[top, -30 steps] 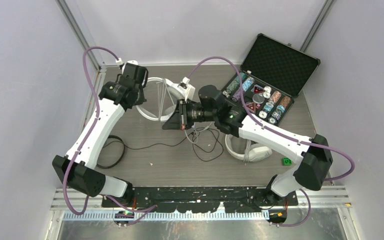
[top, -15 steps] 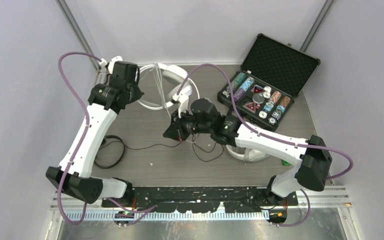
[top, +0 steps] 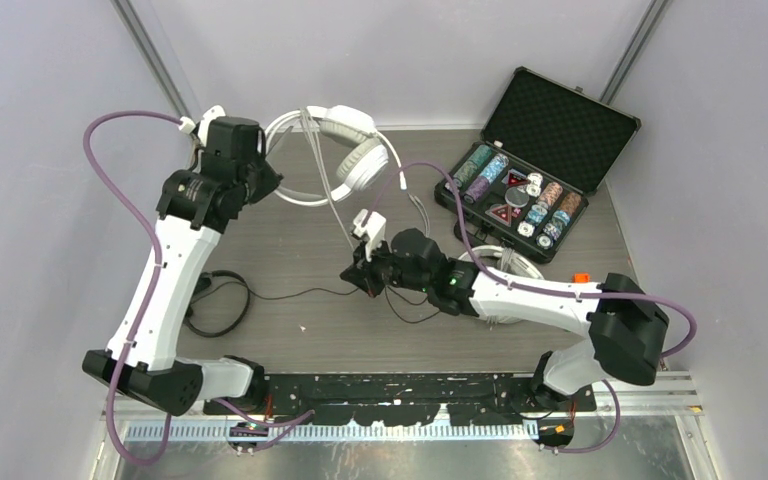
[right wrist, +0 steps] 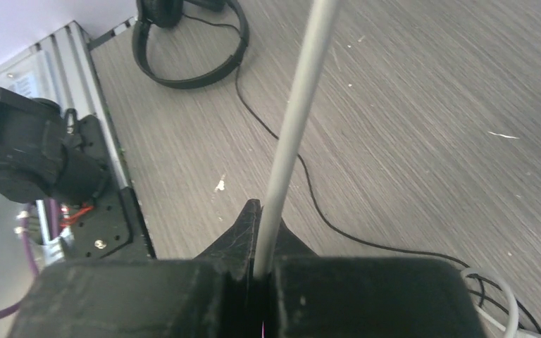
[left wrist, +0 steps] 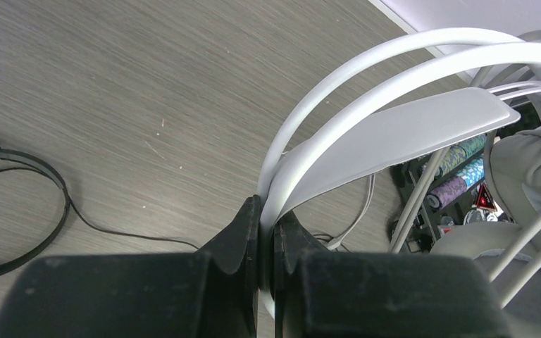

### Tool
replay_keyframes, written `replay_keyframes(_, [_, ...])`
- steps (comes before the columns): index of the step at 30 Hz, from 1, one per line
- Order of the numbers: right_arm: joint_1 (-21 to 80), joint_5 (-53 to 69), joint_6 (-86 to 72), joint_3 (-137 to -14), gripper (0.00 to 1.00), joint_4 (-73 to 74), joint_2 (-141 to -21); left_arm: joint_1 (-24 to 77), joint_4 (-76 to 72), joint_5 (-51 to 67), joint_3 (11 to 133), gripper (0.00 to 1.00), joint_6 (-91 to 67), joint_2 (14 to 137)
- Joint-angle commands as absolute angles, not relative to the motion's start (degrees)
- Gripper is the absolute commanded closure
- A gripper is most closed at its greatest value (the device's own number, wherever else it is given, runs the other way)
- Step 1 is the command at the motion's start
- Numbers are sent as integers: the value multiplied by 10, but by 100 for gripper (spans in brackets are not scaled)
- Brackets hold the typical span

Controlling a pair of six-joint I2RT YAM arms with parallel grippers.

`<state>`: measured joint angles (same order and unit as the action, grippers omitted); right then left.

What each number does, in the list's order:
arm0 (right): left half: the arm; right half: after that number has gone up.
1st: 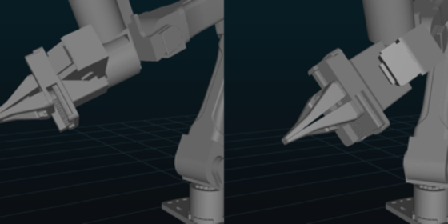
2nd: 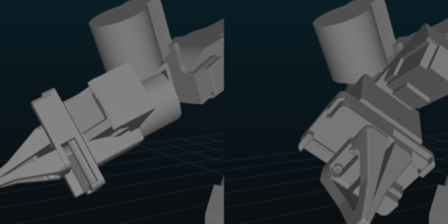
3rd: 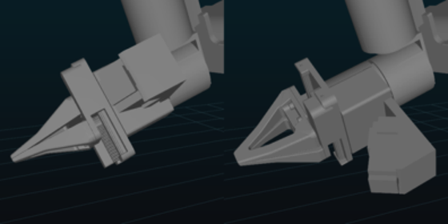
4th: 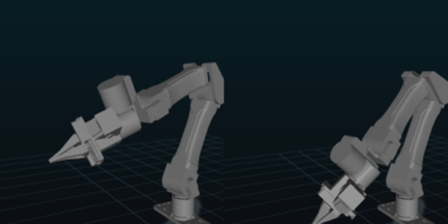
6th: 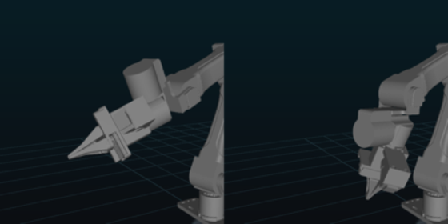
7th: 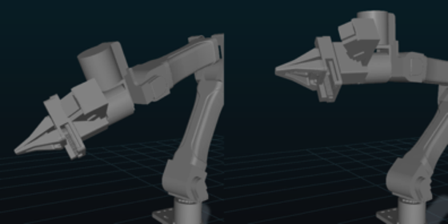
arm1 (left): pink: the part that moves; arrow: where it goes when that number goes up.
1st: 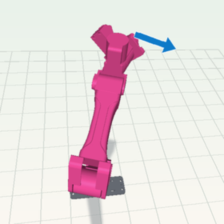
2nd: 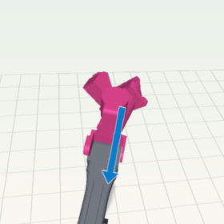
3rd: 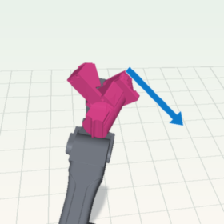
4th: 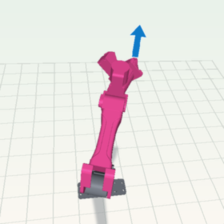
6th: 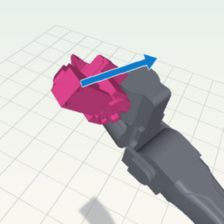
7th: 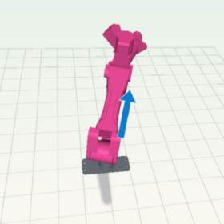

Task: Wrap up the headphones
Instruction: Wrap the headphones cable around the headphones.

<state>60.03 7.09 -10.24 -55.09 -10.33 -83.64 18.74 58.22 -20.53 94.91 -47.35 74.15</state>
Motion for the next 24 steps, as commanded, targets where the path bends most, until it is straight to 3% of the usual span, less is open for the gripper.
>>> replay_keyframes(1, [604,19,-59,-490,100,-246,-793,184,555,-201,987,100,-511,710])
replay_keyframes(7, [604,9,-58,-461,100,-274,-790,182,562,-204,1001,100,-511,712])
replay_keyframes(15, [604,51,-27,-420,87,-327,-810,182,554,-172,1021,100,-492,718])
replay_keyframes(24, [599,68,-64,-384,86,-437,-876,181,569,-144,1036,100,-490,719])
